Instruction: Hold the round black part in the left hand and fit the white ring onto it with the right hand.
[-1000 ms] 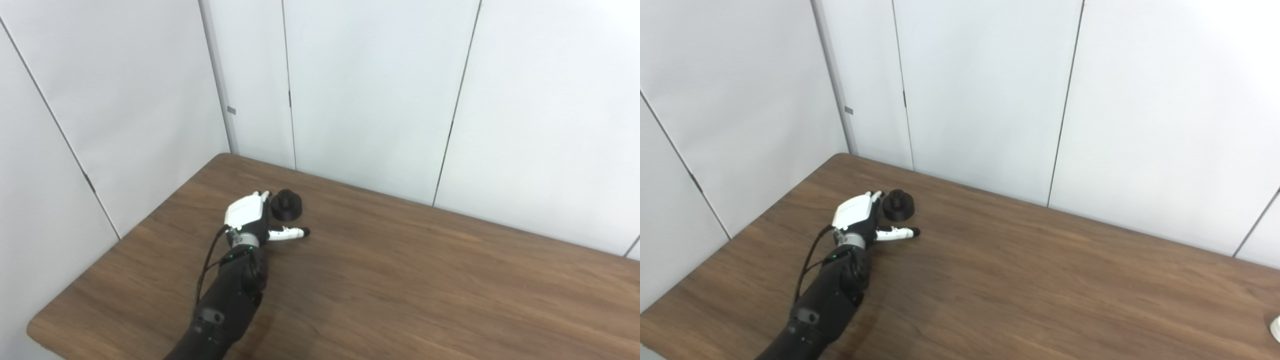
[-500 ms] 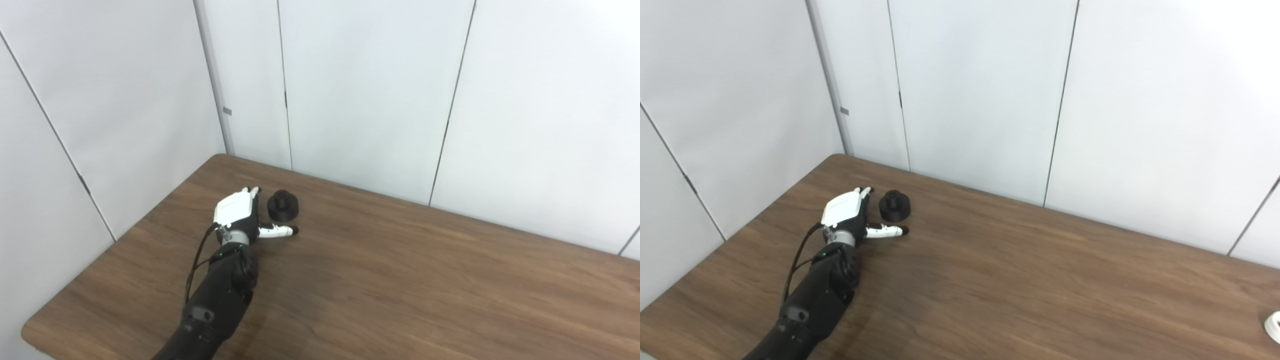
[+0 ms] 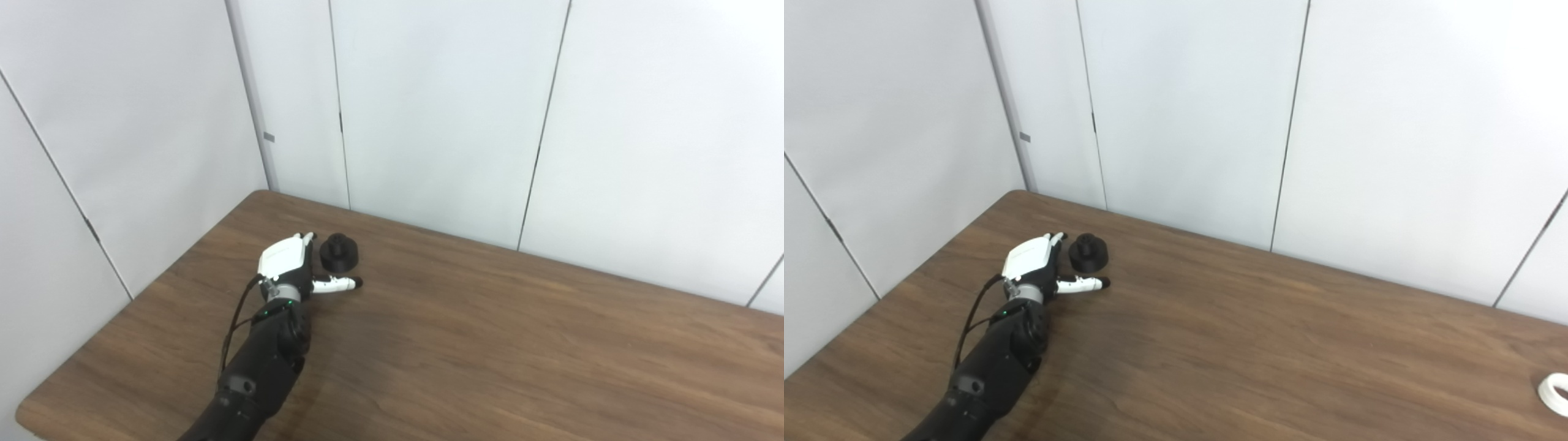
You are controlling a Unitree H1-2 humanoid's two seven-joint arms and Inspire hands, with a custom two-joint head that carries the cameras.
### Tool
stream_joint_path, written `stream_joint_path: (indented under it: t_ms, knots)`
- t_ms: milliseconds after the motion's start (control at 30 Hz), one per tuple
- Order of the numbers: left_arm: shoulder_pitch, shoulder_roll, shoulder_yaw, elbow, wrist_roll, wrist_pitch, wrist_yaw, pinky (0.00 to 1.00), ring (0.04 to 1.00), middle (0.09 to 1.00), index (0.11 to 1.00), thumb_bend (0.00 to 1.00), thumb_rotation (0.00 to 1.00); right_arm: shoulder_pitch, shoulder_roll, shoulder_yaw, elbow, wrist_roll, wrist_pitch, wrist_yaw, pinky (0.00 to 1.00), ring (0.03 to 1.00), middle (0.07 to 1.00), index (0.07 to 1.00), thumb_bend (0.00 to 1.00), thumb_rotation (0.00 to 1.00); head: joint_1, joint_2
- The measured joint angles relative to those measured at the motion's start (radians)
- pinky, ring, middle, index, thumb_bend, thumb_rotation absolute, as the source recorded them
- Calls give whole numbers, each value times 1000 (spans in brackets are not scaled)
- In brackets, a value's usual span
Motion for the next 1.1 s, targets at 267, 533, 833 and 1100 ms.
stream_joint_path:
  t_ms: [267, 533, 833, 1100]
  knots:
    - [-13, 0, -19, 12, -9, 0, 6, 1000, 978, 978, 950, 1000, 551, 16, 0, 1, -13, -10, 0, -2, 981, 1000, 1000, 982, 681, 1000, -6, 6]
    - [-25, 0, -30, 34, -30, -1, 29, 1000, 980, 983, 946, 1000, 533, 21, 0, 4, -15, -14, -4, 0, 986, 1000, 1000, 986, 683, 1000, -14, 9]
    - [-35, -5, -16, 56, -96, -31, 101, 1000, 938, 908, 726, 763, 209, 38, 0, 4, -26, -18, -6, -1, 985, 1000, 997, 976, 731, 1000, -20, 14]
    - [-50, -18, 5, 124, -140, -134, 261, 931, 869, 795, 483, 511, 51, 39, -1, 3, -27, -15, -5, 0, 979, 998, 996, 977, 732, 1000, -14, 12]
